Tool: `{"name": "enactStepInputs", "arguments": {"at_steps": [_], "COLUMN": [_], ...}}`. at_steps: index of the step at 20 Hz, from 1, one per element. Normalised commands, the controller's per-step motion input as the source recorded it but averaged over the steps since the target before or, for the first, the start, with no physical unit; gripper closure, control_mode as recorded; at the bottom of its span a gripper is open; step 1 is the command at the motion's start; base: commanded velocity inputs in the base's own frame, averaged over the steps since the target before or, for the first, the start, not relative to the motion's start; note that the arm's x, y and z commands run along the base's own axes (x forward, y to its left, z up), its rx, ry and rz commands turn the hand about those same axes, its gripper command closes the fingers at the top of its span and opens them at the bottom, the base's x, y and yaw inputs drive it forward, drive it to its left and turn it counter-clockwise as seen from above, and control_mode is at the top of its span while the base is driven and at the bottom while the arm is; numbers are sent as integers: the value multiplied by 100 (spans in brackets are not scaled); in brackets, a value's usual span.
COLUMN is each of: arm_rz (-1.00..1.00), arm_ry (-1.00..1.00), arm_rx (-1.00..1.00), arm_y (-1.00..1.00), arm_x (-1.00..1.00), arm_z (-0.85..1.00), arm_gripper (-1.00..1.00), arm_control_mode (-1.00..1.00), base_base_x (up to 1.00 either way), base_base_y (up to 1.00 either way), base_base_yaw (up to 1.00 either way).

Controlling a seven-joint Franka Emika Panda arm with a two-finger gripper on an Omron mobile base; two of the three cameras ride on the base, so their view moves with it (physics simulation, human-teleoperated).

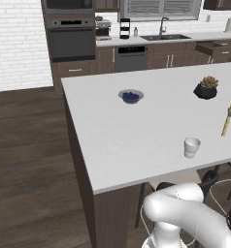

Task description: Take a straw from the drawer in front and place it inside the glass cup on the dining counter.

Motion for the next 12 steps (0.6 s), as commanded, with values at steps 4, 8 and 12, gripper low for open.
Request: {"name": "enactStepInputs", "arguments": {"at_steps": [4,8,12], "arm_rz": [7,5,4], "arm_ry": [0,0,2], "arm_rx": [0,0,0], "arm_y": [-30,-3,0], "arm_x": [0,0,8], "arm_z": [-5,-13,-23], "arm_gripper": [100,100,100], "arm_control_mode": [-100,-100,-100], "base_base_x": [0,0,0], "base_base_y": [0,0,0], "base_base_yaw": [0,0,0]}}
